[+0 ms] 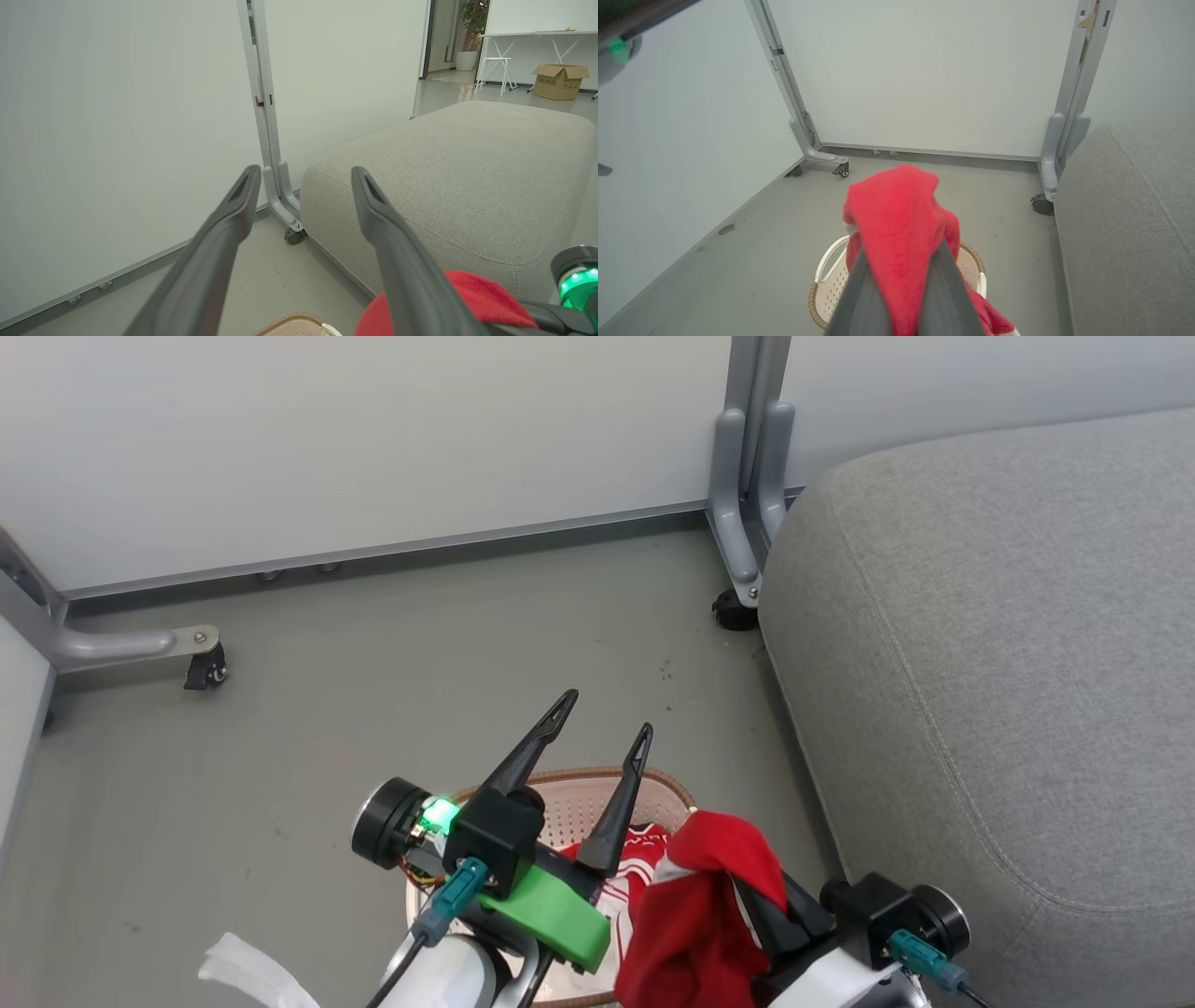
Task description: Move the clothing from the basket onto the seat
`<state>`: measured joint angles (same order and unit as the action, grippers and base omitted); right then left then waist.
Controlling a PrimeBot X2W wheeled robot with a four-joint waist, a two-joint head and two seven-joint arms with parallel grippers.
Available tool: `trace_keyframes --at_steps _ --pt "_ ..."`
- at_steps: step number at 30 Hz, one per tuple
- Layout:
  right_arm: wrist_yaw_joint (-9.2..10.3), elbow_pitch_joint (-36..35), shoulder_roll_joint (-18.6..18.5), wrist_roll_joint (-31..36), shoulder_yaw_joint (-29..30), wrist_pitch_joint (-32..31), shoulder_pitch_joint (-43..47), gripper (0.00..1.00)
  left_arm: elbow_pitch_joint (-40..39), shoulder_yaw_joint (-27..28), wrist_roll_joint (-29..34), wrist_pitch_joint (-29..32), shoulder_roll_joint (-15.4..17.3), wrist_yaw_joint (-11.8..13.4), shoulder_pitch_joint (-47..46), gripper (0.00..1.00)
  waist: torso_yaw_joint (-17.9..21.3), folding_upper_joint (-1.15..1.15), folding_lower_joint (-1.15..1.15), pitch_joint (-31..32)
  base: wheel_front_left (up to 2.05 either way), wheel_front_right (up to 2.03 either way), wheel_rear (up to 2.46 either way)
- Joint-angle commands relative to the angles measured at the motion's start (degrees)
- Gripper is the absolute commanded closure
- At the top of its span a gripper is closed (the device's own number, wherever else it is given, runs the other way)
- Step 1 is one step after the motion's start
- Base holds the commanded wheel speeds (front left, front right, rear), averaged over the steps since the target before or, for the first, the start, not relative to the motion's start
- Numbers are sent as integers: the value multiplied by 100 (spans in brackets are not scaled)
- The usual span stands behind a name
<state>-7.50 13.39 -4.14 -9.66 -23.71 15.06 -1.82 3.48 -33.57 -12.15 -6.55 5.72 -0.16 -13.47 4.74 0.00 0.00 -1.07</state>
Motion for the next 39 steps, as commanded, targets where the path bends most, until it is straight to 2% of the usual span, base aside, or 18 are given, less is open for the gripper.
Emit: trace_keyframes --at_steps 1,10,20,30,39 --pt "2 -54 6 -2 53 17 -101 100 11 20 -34 -23 37 39 -33 0 61 0 0 -40 0 0 0" --pt "2 -409 64 -28 445 18 -321 100 162 196 11 -190 172 233 -65 0 521 0 0 -413 0 0 0" --pt "2 -1057 101 -143 732 17 -504 100 541 477 286 -749 357 575 -204 0 1522 0 0 -934 0 0 0" --pt "1 -1757 127 -441 1093 18 -384 100 785 525 378 -845 605 489 -334 0 2640 0 0 -1477 0 0 0" --pt "2 -2502 126 -526 1816 18 -557 100 972 285 483 -816 685 204 -755 0 2754 0 0 -1996 0 0 0"
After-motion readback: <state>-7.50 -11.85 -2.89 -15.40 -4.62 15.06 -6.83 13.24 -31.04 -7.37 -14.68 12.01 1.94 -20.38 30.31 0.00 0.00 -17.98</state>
